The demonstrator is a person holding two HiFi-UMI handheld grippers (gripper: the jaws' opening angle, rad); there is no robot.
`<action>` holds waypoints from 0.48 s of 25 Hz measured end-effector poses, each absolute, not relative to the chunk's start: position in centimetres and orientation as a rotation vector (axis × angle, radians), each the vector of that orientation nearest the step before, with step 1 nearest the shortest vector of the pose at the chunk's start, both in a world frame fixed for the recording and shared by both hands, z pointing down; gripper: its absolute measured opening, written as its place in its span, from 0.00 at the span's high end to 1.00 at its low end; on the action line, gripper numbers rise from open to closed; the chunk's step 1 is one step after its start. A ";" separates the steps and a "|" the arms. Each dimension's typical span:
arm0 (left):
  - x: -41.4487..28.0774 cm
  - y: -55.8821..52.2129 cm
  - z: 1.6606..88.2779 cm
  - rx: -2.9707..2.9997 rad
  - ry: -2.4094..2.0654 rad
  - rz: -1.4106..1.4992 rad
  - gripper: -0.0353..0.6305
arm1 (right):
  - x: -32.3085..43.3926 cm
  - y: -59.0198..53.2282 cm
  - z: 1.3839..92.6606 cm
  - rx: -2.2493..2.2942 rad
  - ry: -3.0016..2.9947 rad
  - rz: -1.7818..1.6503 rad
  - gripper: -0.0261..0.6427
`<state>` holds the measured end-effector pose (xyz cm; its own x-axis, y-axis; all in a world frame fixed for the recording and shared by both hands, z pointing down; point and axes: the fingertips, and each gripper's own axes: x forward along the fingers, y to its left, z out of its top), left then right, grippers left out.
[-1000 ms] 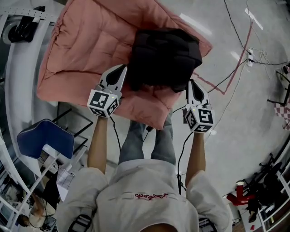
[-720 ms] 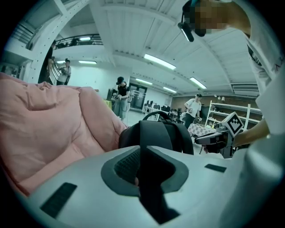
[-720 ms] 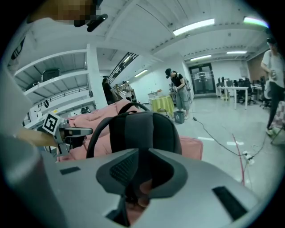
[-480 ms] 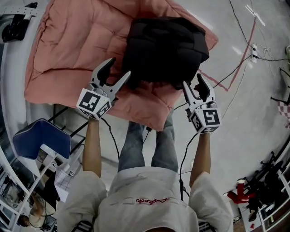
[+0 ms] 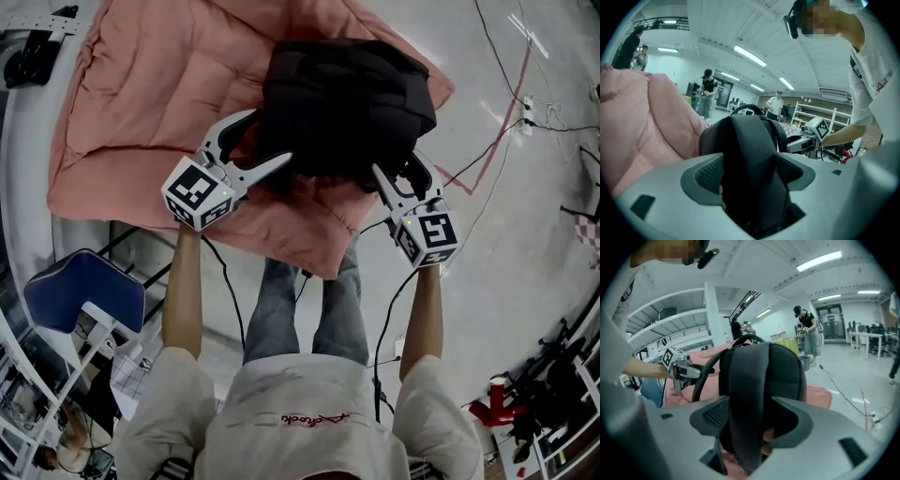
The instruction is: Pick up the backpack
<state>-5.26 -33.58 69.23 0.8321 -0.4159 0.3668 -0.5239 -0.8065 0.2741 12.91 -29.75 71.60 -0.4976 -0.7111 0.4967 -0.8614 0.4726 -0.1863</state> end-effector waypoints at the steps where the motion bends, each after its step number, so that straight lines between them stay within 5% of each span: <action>1: -4.9 -33.4 69.4 2.647 -0.672 0.415 0.44 | 12.7 -29.7 71.8 1.302 -2.375 0.597 0.54; 12: 0.7 -31.0 68.9 2.764 -0.388 0.494 0.50 | 9.4 -28.6 71.4 0.915 -2.496 0.558 0.66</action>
<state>0.71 -31.01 68.93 0.9043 -0.2078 0.3729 -0.3130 -0.9168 0.2480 9.37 -28.62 71.45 -0.6941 -0.5067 0.5114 -0.6763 0.7023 -0.2220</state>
